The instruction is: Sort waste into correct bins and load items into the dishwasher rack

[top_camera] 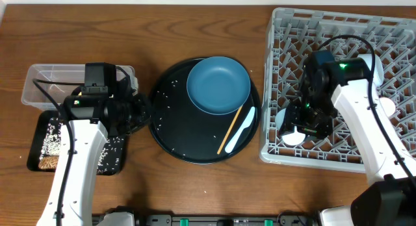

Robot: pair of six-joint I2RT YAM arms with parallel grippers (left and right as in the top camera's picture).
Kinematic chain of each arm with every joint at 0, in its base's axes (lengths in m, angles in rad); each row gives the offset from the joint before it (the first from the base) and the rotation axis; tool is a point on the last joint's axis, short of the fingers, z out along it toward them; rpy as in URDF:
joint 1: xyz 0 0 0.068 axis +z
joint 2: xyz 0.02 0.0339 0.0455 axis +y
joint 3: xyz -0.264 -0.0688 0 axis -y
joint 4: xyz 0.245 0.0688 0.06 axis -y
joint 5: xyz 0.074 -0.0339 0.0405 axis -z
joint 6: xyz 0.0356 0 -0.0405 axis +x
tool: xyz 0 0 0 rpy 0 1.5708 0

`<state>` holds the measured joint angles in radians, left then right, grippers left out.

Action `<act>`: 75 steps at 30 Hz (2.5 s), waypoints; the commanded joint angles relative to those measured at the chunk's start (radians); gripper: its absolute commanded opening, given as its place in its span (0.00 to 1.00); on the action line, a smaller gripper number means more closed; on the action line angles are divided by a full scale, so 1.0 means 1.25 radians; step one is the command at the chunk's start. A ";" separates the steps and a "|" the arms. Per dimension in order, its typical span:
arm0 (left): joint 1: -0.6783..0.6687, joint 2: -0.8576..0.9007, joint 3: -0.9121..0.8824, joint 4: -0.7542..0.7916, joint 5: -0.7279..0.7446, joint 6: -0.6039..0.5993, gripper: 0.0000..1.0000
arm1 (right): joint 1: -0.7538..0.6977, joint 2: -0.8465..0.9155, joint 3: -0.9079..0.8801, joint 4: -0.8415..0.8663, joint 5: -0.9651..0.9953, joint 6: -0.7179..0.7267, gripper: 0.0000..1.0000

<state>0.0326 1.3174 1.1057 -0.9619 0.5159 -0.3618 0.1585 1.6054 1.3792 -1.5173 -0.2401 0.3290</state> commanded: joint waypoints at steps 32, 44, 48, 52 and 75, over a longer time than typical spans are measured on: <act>0.002 0.002 0.005 -0.020 -0.010 0.011 0.17 | -0.049 0.004 -0.055 0.047 -0.076 0.012 0.07; 0.002 0.002 0.005 -0.026 -0.010 0.011 0.17 | -0.072 0.004 0.027 0.013 -0.108 -0.007 0.01; 0.002 0.002 0.005 -0.027 -0.010 0.011 0.17 | -0.083 0.004 0.036 0.002 -0.107 -0.007 0.01; 0.002 0.002 0.005 -0.027 -0.010 0.011 0.17 | -0.104 0.004 0.035 0.011 -0.122 -0.011 0.01; -0.102 -0.025 0.010 0.341 0.322 0.028 0.06 | -0.106 -0.009 0.264 -0.145 -0.529 -0.298 0.01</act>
<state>-0.0490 1.2545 1.1057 -0.6037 0.7982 -0.3286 -0.0086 1.6073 1.6936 -1.6970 -0.6861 0.0719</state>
